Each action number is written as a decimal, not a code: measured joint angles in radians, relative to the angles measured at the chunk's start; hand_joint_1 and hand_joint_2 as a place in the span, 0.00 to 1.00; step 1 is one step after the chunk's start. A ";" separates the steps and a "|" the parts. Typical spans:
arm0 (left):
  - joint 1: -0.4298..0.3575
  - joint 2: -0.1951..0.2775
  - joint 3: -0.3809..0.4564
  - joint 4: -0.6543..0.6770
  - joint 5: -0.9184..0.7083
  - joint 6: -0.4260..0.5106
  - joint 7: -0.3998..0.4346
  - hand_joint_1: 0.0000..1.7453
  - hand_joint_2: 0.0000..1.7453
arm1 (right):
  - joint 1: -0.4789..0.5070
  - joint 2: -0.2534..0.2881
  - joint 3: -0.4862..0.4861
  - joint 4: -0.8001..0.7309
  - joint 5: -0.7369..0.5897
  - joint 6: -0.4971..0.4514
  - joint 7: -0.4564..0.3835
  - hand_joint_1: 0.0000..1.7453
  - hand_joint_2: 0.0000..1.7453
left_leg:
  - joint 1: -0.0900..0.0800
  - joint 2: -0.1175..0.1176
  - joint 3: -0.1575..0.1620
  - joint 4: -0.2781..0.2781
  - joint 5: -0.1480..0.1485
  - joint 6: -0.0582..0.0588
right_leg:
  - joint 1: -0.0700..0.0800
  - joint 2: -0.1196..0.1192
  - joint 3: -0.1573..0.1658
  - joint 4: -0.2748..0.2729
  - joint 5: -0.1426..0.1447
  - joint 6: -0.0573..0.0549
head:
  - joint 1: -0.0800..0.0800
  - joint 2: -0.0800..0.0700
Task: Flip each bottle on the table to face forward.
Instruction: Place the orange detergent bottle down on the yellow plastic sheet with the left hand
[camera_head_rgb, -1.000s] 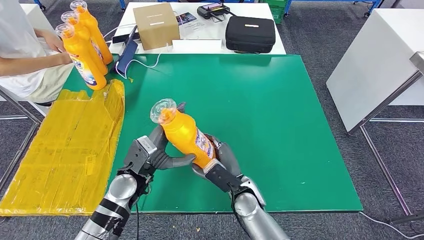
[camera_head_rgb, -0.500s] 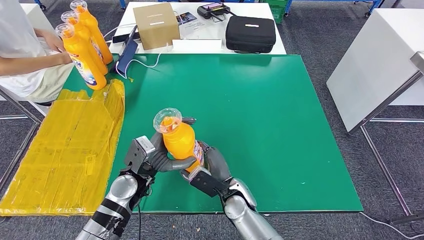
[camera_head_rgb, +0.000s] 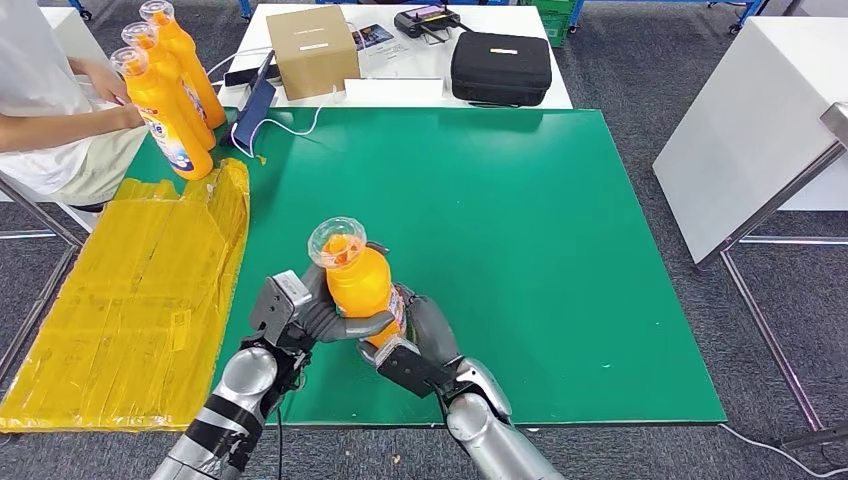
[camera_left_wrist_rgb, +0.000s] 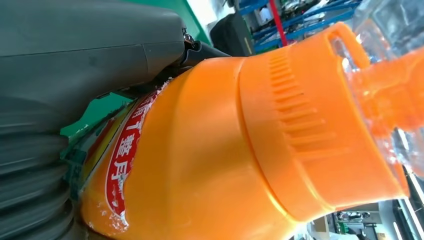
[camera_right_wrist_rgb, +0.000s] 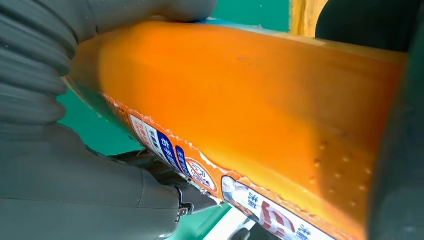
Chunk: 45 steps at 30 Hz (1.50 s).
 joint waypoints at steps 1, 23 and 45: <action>-0.001 0.000 0.000 0.000 -0.014 0.024 -0.002 1.00 1.00 | 0.007 -0.001 0.000 -0.014 -0.008 -0.011 -0.005 0.00 0.00 | 0.000 0.000 0.000 0.000 0.000 0.000 | 0.000 0.000 0.000 0.000 0.000 0.000 | 0.000 0.000; -0.297 0.239 -0.124 0.361 -1.419 0.747 0.836 1.00 1.00 | 0.166 -0.045 -0.060 -0.633 -0.326 -0.075 -0.044 0.00 1.00 | 0.000 0.001 0.000 0.000 0.002 -0.001 | 0.000 0.000 -0.001 0.001 0.001 0.000 | 0.000 0.000; -0.315 0.295 -0.123 0.819 -1.306 0.780 0.542 0.00 1.00 | 0.137 -0.070 -0.043 -0.690 -0.380 -0.046 -0.052 0.00 1.00 | 0.000 -0.001 -0.001 0.000 0.002 -0.001 | 0.000 -0.001 0.000 0.001 0.000 -0.001 | 0.000 0.000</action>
